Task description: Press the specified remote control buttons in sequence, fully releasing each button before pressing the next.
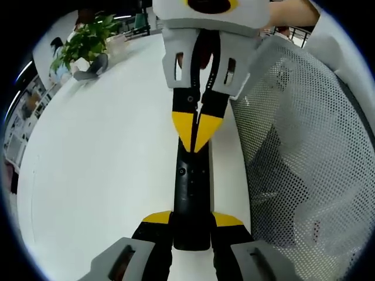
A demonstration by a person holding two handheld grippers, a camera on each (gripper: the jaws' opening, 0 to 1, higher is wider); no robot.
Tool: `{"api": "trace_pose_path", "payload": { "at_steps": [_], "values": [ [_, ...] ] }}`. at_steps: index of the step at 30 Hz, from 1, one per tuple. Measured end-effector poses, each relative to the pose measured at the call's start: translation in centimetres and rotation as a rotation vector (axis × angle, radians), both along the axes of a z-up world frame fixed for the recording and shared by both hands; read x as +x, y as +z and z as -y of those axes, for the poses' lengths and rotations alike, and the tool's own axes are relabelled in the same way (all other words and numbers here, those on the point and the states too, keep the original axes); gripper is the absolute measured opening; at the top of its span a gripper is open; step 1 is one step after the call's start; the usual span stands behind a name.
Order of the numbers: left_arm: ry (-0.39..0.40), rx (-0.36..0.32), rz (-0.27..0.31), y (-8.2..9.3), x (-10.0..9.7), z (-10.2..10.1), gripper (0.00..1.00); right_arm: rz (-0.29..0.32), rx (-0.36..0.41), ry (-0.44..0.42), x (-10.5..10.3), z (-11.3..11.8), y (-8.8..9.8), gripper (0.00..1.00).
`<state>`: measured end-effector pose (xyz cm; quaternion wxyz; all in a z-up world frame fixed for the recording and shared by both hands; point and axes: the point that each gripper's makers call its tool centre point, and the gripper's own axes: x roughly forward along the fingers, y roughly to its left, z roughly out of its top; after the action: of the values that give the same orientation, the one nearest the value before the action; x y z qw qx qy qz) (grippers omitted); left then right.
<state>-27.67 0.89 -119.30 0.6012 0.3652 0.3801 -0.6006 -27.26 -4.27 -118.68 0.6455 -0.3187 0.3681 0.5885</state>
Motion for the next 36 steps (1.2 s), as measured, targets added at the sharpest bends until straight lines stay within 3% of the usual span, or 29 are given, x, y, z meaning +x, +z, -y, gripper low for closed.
{"api": "trace_pose_path", "payload": {
  "at_steps": [2, 5, 7, 9, 15, 17, 22, 24, 30, 33, 35, 36],
  "values": [
    [-0.004, 0.002, 0.005, 0.0, 0.0, 0.0, 0.24, -0.008, -0.028, -0.002, 0.0, -0.2, -0.1, 0.0],
    [-0.029, 0.0, 0.011, 0.0, -0.1, 0.0, 0.24, 0.035, -0.068, 0.048, 0.2, -0.7, -0.2, 0.0],
    [-0.037, -0.009, -0.001, 0.0, 0.0, -0.1, 0.25, 0.009, -0.066, -0.005, 0.3, -1.0, -0.2, 0.0],
    [-0.036, -0.013, -0.004, 0.0, 0.0, 0.0, 0.25, 0.039, -0.096, 0.037, -0.1, -1.0, -0.1, 0.0],
    [0.007, -0.078, 0.0, 0.1, 0.0, -0.1, 0.25, 0.019, -0.022, -0.004, 0.0, -0.9, 0.1, 0.0],
    [0.016, -0.095, 0.003, 0.1, -0.1, -0.1, 0.25, 0.032, 0.001, 0.02, -0.1, -0.8, 0.2, 0.0],
    [0.017, -0.102, 0.005, 0.1, 0.0, 0.1, 0.24, 0.043, 0.039, 0.017, 0.0, -1.8, 0.5, 0.0],
    [0.012, -0.097, 0.006, 0.1, 0.0, 0.2, 0.24, 0.038, 0.029, 0.038, -0.3, -2.2, 0.3, 0.0],
    [-0.009, -0.09, 0.011, 0.1, 0.1, 0.2, 0.24, 0.1, -0.048, 0.111, -0.3, -2.0, 0.2, 0.0],
    [-0.015, -0.092, 0.01, 0.0, 0.0, 0.2, 0.24, 0.082, -0.073, 0.079, -0.2, -2.0, 0.1, 0.0],
    [-0.021, -0.092, 0.012, 0.0, 0.0, 0.2, 0.24, 0.022, -0.049, -0.019, -0.2, -2.0, 0.0, 0.0],
    [-0.022, -0.093, 0.012, 0.0, -0.1, 0.2, 0.25, 0.018, -0.042, 0.014, -0.1, -1.9, 0.0, 0.0]
  ]
}}
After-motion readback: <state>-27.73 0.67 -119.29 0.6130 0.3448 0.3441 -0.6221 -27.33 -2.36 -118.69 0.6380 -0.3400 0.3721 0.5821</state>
